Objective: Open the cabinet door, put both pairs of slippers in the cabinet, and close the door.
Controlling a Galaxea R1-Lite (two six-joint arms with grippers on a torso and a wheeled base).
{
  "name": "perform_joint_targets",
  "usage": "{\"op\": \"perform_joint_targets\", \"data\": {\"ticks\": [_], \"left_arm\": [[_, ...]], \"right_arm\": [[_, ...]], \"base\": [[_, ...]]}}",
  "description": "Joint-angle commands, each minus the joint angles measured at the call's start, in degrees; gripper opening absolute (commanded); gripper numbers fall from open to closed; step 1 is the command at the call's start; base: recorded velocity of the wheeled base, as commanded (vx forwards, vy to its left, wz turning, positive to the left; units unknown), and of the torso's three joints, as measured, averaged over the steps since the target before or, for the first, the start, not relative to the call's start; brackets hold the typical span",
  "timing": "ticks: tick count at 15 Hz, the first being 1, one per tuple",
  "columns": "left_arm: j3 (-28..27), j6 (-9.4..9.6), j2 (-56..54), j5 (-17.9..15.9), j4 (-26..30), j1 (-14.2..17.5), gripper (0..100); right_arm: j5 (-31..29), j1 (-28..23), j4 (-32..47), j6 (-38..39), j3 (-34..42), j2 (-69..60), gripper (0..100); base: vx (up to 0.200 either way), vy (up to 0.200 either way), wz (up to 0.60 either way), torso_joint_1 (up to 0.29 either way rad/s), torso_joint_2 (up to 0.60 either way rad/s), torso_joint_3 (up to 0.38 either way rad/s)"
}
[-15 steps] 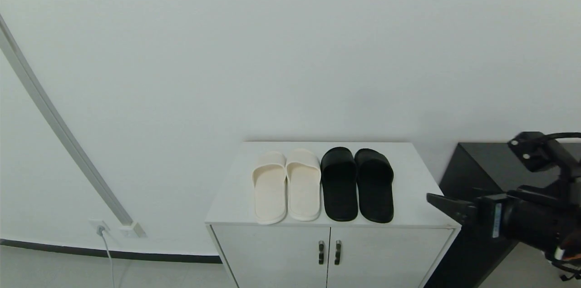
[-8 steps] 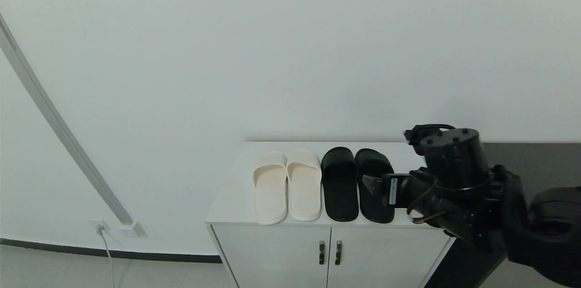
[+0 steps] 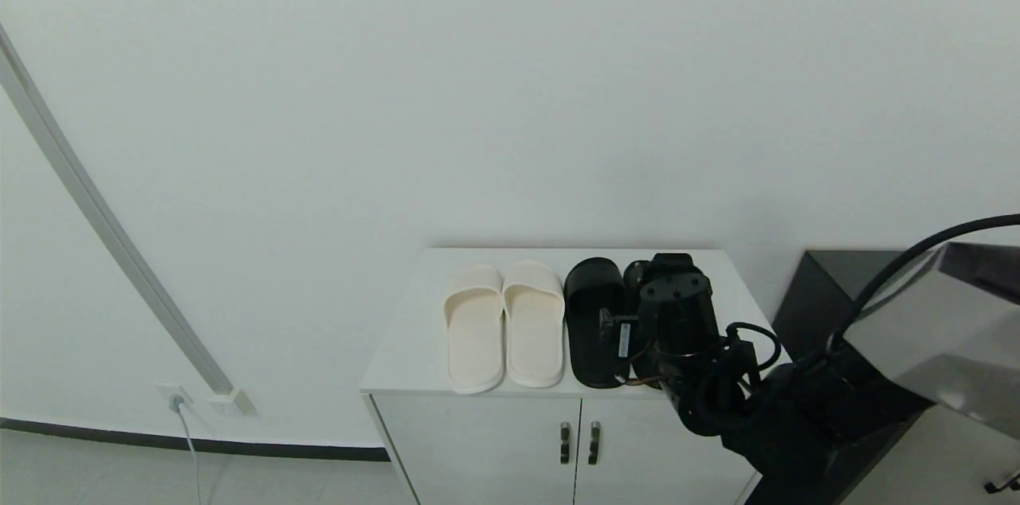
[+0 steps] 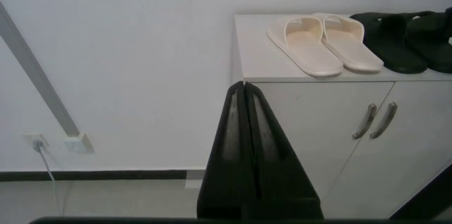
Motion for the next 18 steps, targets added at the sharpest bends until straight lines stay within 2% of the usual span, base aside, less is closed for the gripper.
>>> {"op": "perform_joint_targets", "data": {"ticks": [1,9,15,16,18], "left_arm": [[0.0,-0.01,0.0,0.1,0.0,-0.1,0],[0.0,-0.01,0.0,0.1,0.0,0.0,0],[0.0,-0.01,0.0,0.0,0.0,0.0,0],[0.0,-0.01,0.0,0.0,0.0,-0.1,0],[0.0,-0.01,0.0,0.0,0.0,0.0,0]], "right_arm": [[-0.3,-2.2,-1.3,-0.9,-4.2,7.1,100],[0.1,-6.6,-3.6,-6.1,-19.1,18.0,100],[0.1,-8.0,-3.7,-8.3,-22.7,19.8,100],[0.1,-8.0,-3.9,-8.4,-22.8,19.8,0],[0.2,-8.0,-4.1,-8.9,-23.0,20.0,0]], "base": [[0.000,0.000,0.00,0.000,0.00,0.000],[0.000,0.000,0.00,0.000,0.00,0.000],[0.000,0.000,0.00,0.000,0.00,0.000],[0.000,0.000,0.00,0.000,0.00,0.000],[0.000,0.000,0.00,0.000,0.00,0.000]]}}
